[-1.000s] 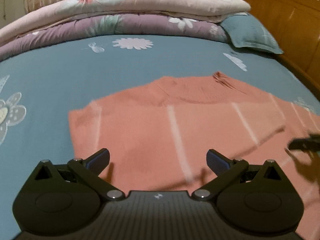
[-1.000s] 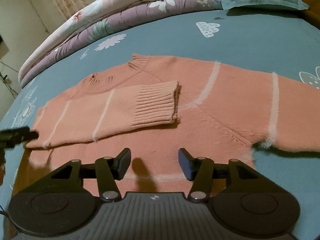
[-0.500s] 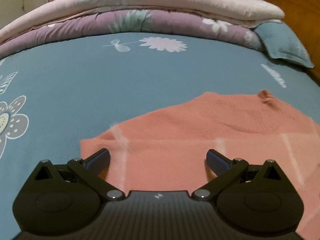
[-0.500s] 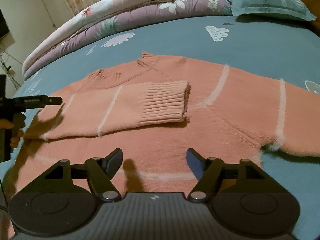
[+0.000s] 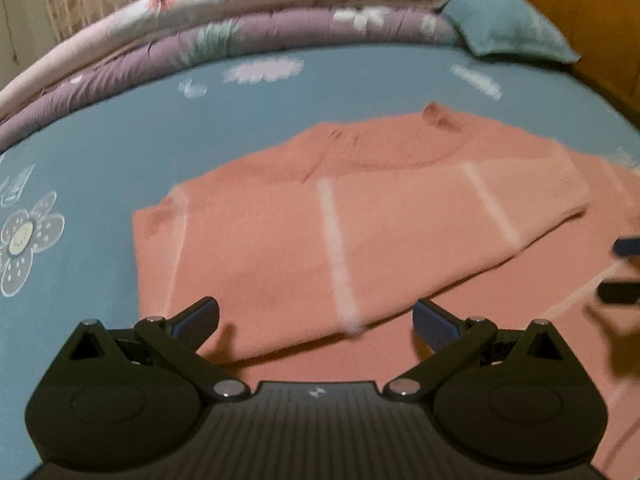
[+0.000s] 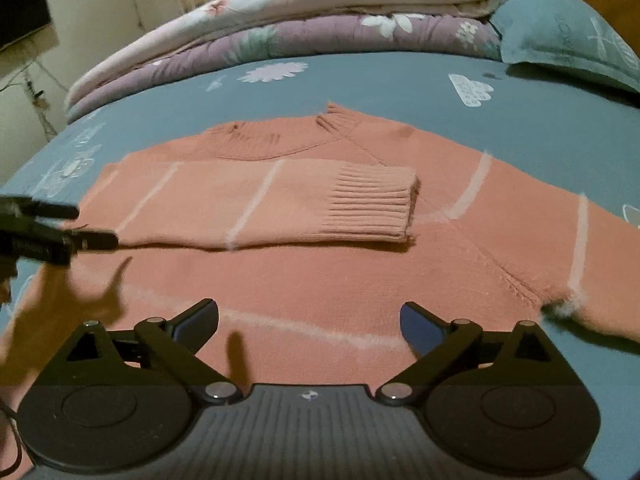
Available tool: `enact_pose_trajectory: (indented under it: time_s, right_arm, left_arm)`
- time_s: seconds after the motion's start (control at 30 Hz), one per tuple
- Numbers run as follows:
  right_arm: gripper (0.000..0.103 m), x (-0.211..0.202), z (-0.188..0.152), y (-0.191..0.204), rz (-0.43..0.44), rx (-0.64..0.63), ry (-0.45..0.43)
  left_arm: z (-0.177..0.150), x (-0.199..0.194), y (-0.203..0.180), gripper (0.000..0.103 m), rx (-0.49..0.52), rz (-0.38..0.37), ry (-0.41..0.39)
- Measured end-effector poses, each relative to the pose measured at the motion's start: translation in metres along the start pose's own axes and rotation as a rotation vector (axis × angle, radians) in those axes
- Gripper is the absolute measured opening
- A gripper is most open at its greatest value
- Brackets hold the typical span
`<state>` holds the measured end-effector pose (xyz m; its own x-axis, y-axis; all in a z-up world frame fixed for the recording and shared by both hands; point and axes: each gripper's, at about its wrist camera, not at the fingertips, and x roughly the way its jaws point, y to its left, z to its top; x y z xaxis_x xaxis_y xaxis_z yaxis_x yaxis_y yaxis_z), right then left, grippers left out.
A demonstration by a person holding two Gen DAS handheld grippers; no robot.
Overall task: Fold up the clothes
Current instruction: 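Move the open right tool across the sweater to the other sleeve cuff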
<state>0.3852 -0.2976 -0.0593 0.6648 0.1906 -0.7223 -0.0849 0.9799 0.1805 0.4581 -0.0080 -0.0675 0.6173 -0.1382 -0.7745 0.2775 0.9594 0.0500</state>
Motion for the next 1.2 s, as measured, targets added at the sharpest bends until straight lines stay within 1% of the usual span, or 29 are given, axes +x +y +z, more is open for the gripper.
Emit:
enact_pose_trajectory:
  time_s: [0.13, 0.23, 0.33, 0.43, 0.53, 0.63, 0.73, 0.8, 0.83, 0.9, 0.93, 1.0, 1.03, 1.13, 1.2]
  right_arm:
    - [0.1, -0.011, -0.015, -0.002, -0.022, -0.011, 0.021]
    - [0.1, -0.031, -0.019, -0.012, -0.03, 0.043, -0.006]
    - [0.1, -0.056, -0.025, -0.038, -0.061, 0.139, -0.068]
    - [0.101, -0.078, -0.028, -0.067, -0.143, 0.174, -0.143]
    - [0.103, -0.091, -0.024, -0.102, -0.21, 0.227, -0.215]
    - [0.103, -0.095, -0.022, -0.138, -0.255, 0.287, -0.28]
    - [0.103, -0.083, -0.029, -0.168, -0.312, 0.346, -0.273]
    - [0.103, -0.076, -0.039, -0.186, -0.335, 0.417, -0.202]
    - [0.103, -0.076, -0.046, -0.192, -0.326, 0.443, -0.188]
    - [0.103, -0.092, -0.059, -0.196, -0.299, 0.455, -0.231]
    - [0.103, -0.099, -0.063, -0.198, -0.308, 0.465, -0.241]
    - [0.103, -0.113, -0.066, -0.208, -0.32, 0.472, -0.296]
    - [0.103, -0.12, -0.066, -0.215, -0.333, 0.475, -0.324]
    - [0.103, -0.13, -0.062, -0.243, -0.399, 0.508, -0.371]
    - [0.103, -0.13, -0.068, -0.263, -0.415, 0.556, -0.371]
  left_arm:
    - [-0.007, -0.011, -0.005, 0.102, -0.033, -0.008, 0.018]
    - [-0.012, -0.019, -0.008, 0.102, -0.058, -0.014, 0.032]
    - [-0.017, -0.027, -0.011, 0.102, -0.083, -0.019, 0.046]
    - [-0.018, -0.043, -0.025, 0.102, -0.039, -0.028, 0.024]
    - [-0.017, -0.057, -0.041, 0.102, -0.008, -0.049, -0.004]
    - [-0.017, -0.062, -0.056, 0.102, -0.01, -0.061, -0.008]
    - [-0.018, -0.068, -0.067, 0.102, -0.003, -0.065, -0.002]
    - [-0.02, -0.073, -0.073, 0.102, 0.003, -0.058, 0.002]
    - [-0.022, -0.076, -0.075, 0.102, 0.003, -0.054, 0.004]
    - [-0.024, -0.081, -0.076, 0.102, -0.003, -0.046, 0.007]
    - [-0.024, -0.083, -0.077, 0.102, -0.008, -0.043, 0.01]
    - [-0.024, -0.085, -0.08, 0.102, -0.007, -0.04, 0.013]
    - [-0.024, -0.086, -0.083, 0.102, -0.002, -0.039, 0.014]
    - [-0.019, -0.088, -0.095, 0.102, 0.031, -0.037, 0.017]
    - [-0.016, -0.089, -0.103, 0.102, 0.054, -0.043, 0.014]
